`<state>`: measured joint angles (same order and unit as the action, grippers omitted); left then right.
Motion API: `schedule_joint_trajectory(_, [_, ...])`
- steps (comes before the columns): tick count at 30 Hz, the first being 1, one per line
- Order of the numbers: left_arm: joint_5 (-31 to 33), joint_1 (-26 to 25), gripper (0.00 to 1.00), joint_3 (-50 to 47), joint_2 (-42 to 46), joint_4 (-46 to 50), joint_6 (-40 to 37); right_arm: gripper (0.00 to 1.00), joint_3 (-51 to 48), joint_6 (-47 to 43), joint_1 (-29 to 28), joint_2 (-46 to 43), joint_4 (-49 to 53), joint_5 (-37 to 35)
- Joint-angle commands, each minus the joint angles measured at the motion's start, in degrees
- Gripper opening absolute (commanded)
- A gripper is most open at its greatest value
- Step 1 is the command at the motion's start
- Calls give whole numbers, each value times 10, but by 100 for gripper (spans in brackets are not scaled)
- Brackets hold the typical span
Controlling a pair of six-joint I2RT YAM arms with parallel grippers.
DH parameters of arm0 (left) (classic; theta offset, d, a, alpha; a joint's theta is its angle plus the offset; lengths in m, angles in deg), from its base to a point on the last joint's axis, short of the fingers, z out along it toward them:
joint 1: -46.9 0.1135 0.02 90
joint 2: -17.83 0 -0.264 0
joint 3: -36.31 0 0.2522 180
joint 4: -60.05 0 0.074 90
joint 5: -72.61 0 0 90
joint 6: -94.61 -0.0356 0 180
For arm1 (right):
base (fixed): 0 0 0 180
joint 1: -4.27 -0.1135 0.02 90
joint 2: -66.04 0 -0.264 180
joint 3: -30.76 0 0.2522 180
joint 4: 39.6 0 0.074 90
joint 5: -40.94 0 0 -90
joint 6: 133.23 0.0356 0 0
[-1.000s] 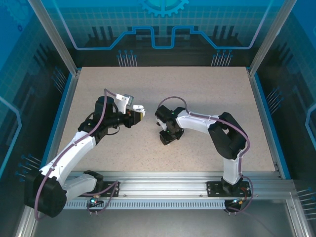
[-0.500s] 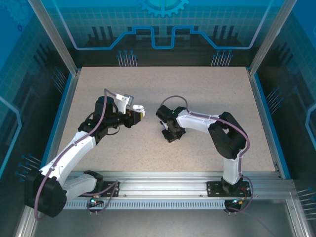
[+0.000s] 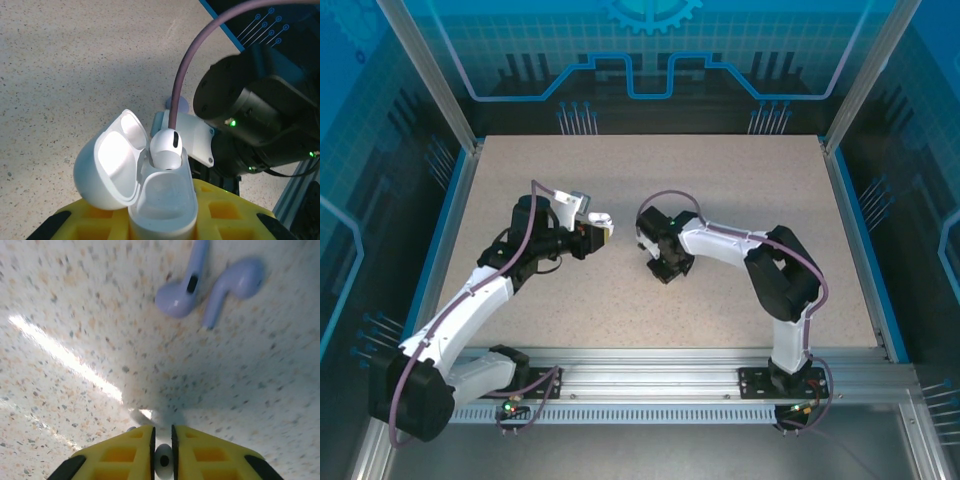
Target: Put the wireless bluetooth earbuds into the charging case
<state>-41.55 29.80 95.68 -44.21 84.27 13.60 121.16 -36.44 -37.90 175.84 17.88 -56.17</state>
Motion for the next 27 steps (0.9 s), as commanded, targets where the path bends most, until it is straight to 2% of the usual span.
schedule_joint_trajectory(1, [6, -5, 8, 12, 17, 9, -10, 23, 24, -37, 17, 1, 14, 5])
schedule_joint_trajectory(5, [8, -5, 9, 12, 18, 13, -14, 41, 31, -56, 20, -1, 20, 11])
schedule_joint_trajectory(10, [6, -4, 8, 12, 16, 10, -11, 44, 27, -45, 24, -14, 25, 11])
schedule_joint_trajectory(18, [5, -4, 9, 13, 15, 10, -12, 47, -36, -21, 35, -64, -25, 35])
schedule_joint_trajectory(25, [3, -4, 9, 17, 12, 9, -10, 60, -63, -64, 70, -65, -70, 124])
schedule_joint_trajectory(27, [2, -4, 9, 17, 12, 10, -10, 61, -60, -68, 79, -56, -71, 139])
